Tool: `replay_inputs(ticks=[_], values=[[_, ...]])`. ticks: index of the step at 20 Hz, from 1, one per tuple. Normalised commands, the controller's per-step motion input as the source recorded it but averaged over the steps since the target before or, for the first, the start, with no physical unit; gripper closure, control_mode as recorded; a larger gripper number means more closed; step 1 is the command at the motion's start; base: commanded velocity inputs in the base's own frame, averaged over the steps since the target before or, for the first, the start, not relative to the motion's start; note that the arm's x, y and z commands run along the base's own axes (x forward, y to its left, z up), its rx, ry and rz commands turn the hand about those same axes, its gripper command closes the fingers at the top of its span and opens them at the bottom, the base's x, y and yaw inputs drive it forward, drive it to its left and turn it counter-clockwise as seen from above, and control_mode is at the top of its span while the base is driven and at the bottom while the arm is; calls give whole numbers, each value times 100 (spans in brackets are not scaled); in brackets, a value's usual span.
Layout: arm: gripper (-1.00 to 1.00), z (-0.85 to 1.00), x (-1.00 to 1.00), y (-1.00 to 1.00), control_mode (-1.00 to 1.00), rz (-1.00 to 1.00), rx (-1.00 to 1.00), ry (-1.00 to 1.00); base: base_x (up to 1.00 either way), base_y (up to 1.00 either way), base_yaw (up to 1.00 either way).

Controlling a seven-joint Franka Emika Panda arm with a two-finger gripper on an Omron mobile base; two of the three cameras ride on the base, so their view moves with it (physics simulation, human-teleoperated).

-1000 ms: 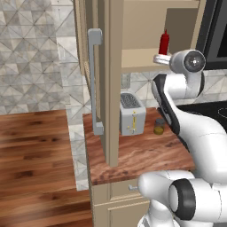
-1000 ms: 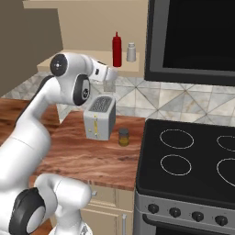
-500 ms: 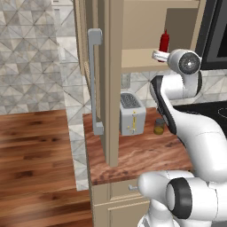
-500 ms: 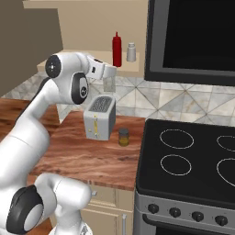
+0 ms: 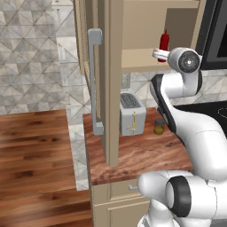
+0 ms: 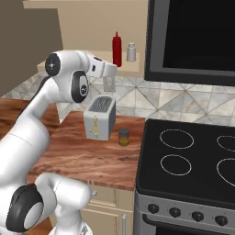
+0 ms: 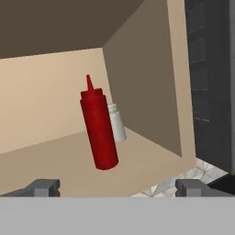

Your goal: Collect the turmeric, ketchup, and shaker from the cabinet and place them next to the stove.

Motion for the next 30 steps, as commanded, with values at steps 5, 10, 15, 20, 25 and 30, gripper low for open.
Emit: replay_inputs(ticks=[5, 10, 15, 20, 25, 30], values=[[-100, 17, 12, 5, -100, 0, 0, 0, 0, 0, 0], [-100, 14, 19, 18, -100, 0, 0, 1, 0, 0, 0], [-100, 8, 24, 3, -100, 0, 0, 0, 0, 0, 0], [-100, 0, 25, 0, -100, 0, 0, 2, 0, 0, 0], [-100, 0, 29, -4, -100, 0, 0, 8, 0, 0, 0], [-100, 0, 30, -19, -100, 0, 0, 8, 0, 0, 0]])
